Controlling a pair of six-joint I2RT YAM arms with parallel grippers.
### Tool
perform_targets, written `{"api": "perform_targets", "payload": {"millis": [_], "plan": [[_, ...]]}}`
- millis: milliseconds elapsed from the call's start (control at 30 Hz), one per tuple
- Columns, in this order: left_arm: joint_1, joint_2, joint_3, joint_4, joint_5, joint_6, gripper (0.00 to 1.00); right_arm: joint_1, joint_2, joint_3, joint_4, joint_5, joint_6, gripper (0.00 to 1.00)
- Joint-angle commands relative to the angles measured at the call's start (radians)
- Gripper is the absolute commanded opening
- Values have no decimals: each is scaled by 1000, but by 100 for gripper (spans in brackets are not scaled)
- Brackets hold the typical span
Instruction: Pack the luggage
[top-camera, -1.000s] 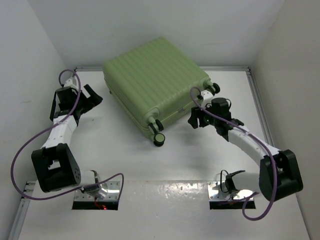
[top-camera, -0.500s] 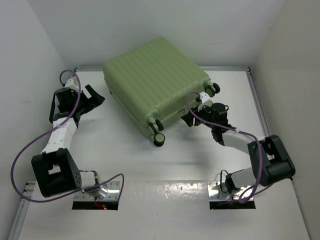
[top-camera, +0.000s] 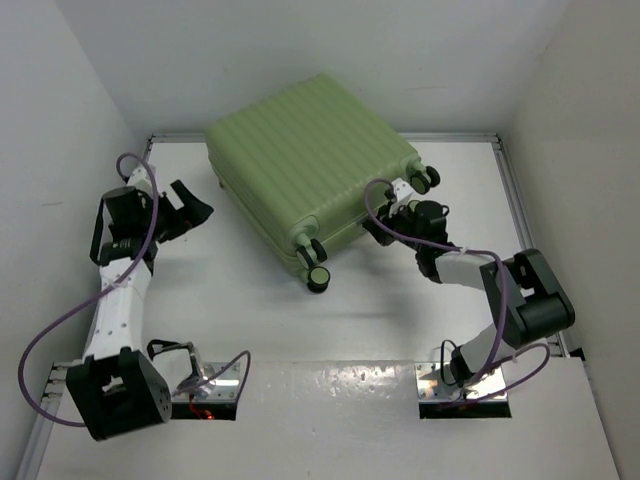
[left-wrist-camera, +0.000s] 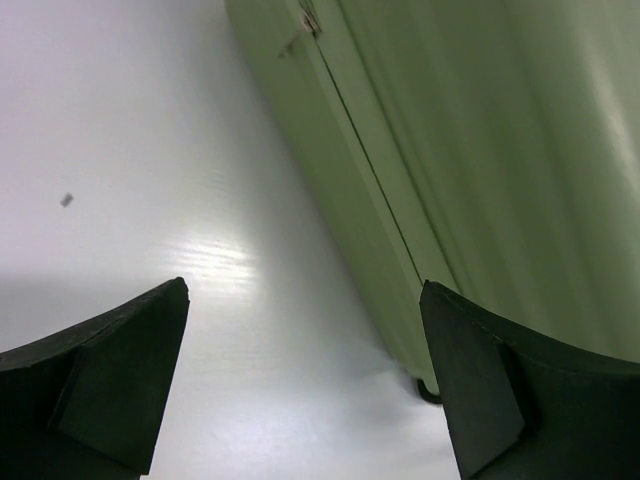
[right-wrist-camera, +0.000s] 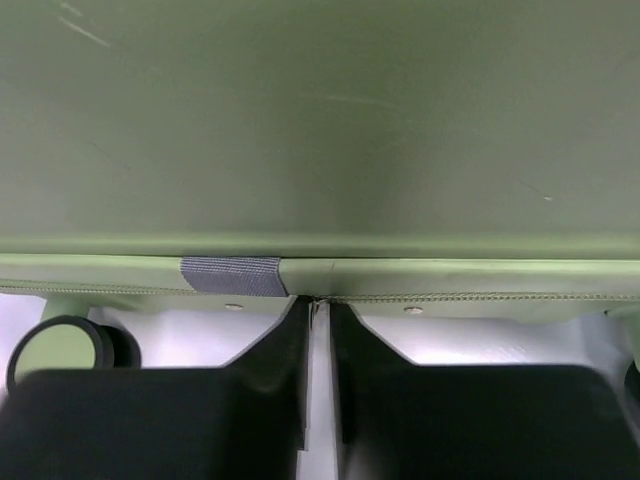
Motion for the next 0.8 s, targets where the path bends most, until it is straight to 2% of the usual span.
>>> {"api": "perform_targets", "payload": {"millis": [0, 67, 300, 467, 633, 767], "plan": [[-26, -104, -19, -120, 45, -11, 100, 25, 5, 53, 98, -13, -5, 5], [-54, -118, -19, -166, 71, -20, 100, 39, 17, 59, 92, -8, -19, 0], [-126, -131, 13, -212, 39, -20, 100, 101, 64, 131, 89, 30, -36, 0], [-176, -83, 74, -212, 30, -66, 100, 163, 107, 206, 86, 79, -24, 0], [-305, -62, 141, -224, -20, -146, 100, 243, 138, 258, 86, 133, -16, 0], [-367, -37, 177, -265, -33, -180, 100, 275, 146, 255, 80, 171, -19, 0]]}}
